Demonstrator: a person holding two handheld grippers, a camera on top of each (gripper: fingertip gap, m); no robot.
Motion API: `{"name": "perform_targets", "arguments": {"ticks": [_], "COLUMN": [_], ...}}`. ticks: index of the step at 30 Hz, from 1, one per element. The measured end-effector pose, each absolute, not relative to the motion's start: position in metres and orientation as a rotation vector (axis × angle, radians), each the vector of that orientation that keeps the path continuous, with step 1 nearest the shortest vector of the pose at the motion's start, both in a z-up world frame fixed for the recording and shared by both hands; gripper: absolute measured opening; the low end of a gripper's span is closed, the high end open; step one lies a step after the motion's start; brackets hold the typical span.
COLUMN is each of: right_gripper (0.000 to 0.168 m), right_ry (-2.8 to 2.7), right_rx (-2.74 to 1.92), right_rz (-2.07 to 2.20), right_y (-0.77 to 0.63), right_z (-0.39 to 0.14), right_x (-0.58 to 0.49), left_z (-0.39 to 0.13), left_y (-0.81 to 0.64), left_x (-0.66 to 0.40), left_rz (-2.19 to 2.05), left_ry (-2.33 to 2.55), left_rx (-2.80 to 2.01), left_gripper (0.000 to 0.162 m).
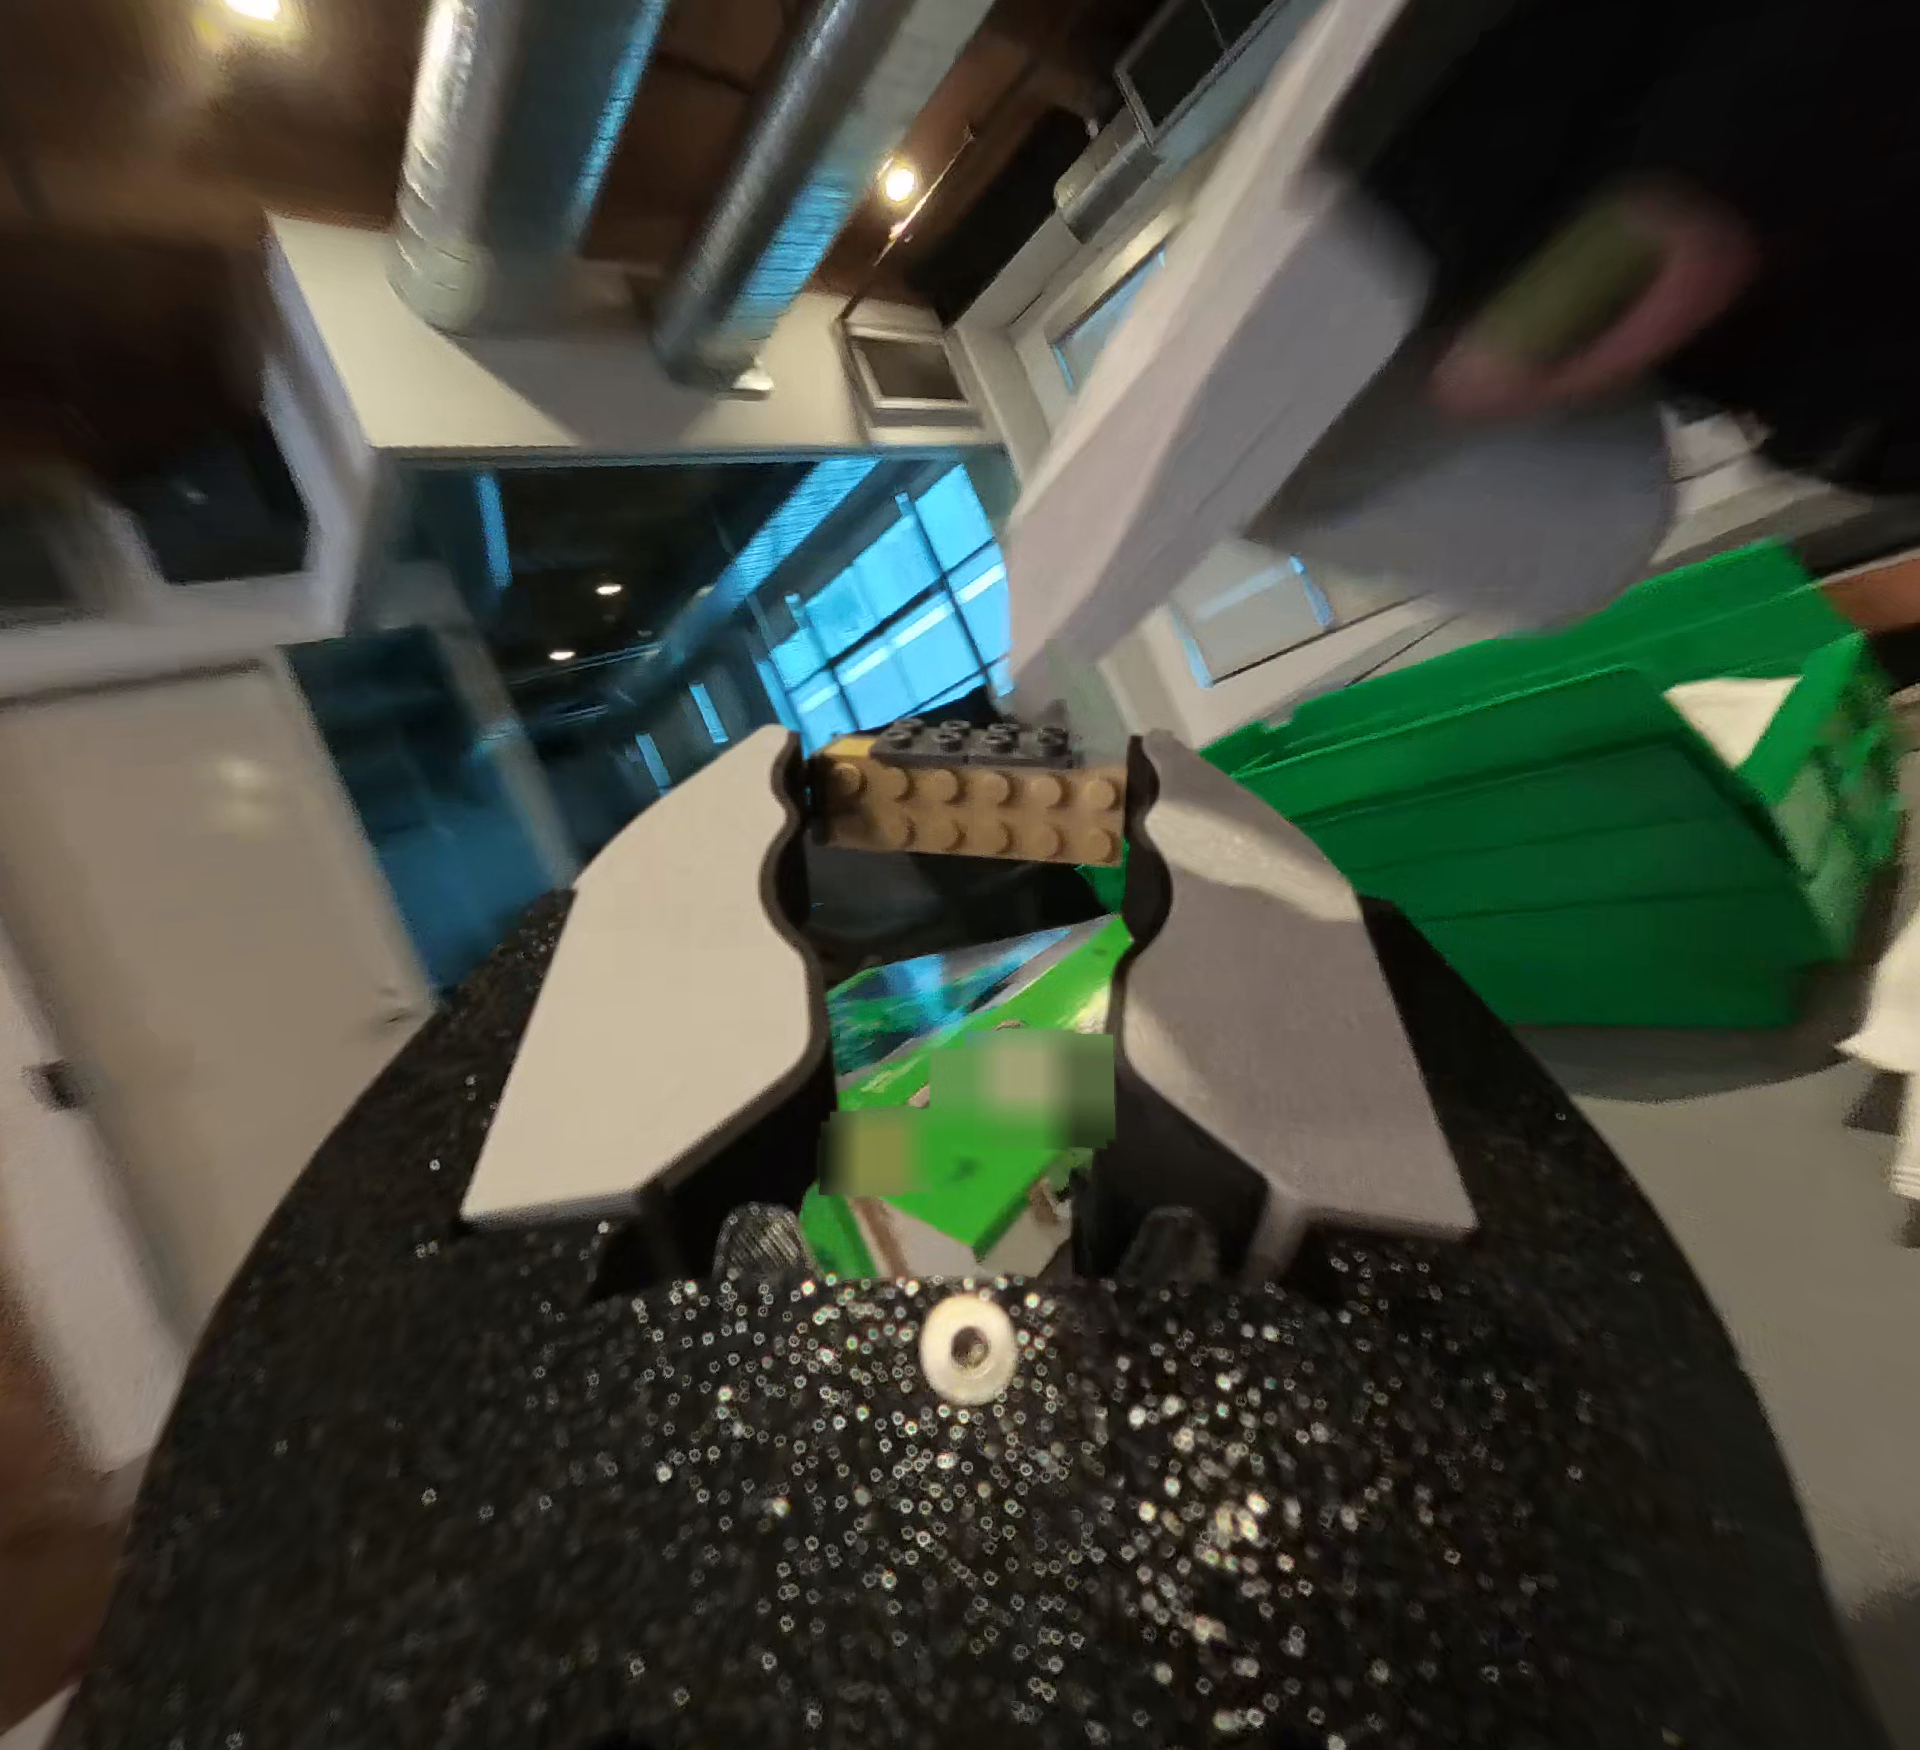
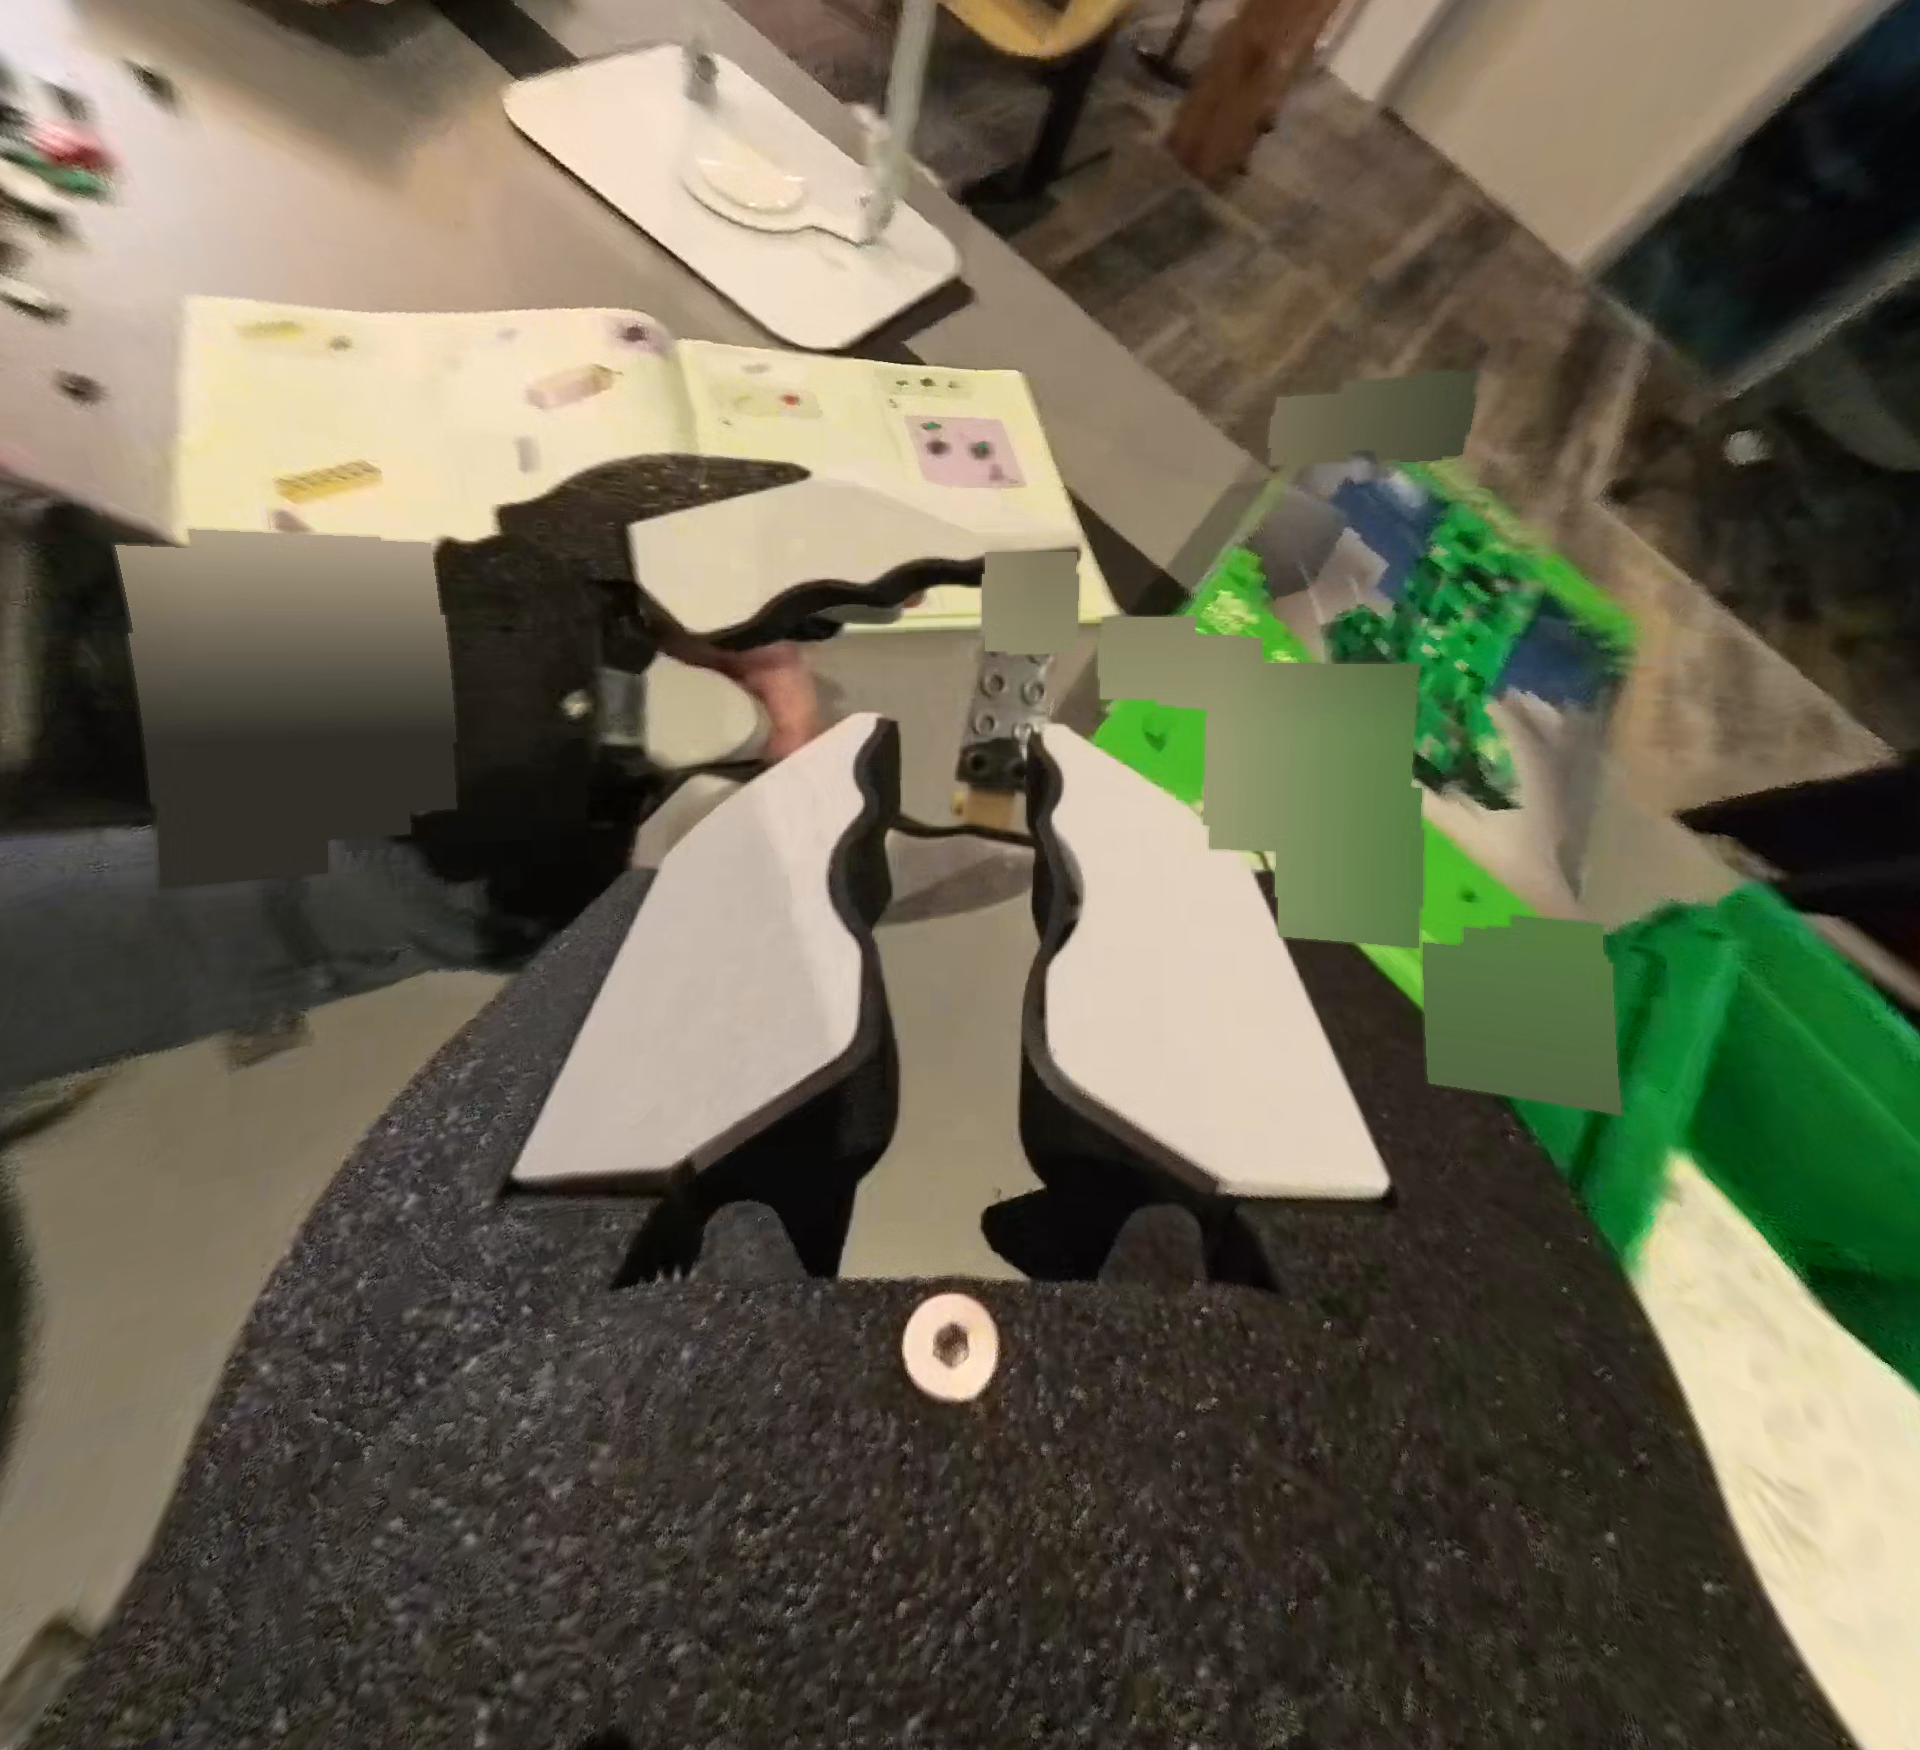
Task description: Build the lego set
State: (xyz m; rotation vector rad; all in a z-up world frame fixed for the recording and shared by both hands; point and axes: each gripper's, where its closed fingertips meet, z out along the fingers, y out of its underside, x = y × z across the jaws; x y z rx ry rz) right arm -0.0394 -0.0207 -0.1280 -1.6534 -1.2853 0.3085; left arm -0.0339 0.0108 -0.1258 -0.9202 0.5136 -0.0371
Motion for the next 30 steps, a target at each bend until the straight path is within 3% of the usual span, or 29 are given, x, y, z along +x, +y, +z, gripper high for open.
{"name": "perform_targets", "arguments": {"ticks": [3, 12, 30], "right_gripper": [0.022, 0.027, 0.018], "right_ry": [-1.233, -1.192, -1.173], "right_rx": [-1.588, -1.566, -1.592], "right_rz": [0.076, -0.084, -0.146], "right_y": [-0.01, -0.006, 0.002], "right_z": [-0.126, -0.128, -0.136], "right_x": [-0.04, -0.051, -0.05], "left_z": [-0.125, -0.126, -0.127], "left_y": [0.011, 0.011, 0.011], "left_x": [-0.036, -0.036, -0.034], "left_rz": [0.032, 0.179, 0.23], "left_ry": [0.506, 0.523, 0.551], "left_rx": [-0.92, -0.916, -0.905], "left_gripper": [0.058, 0.058, 0.058]}}
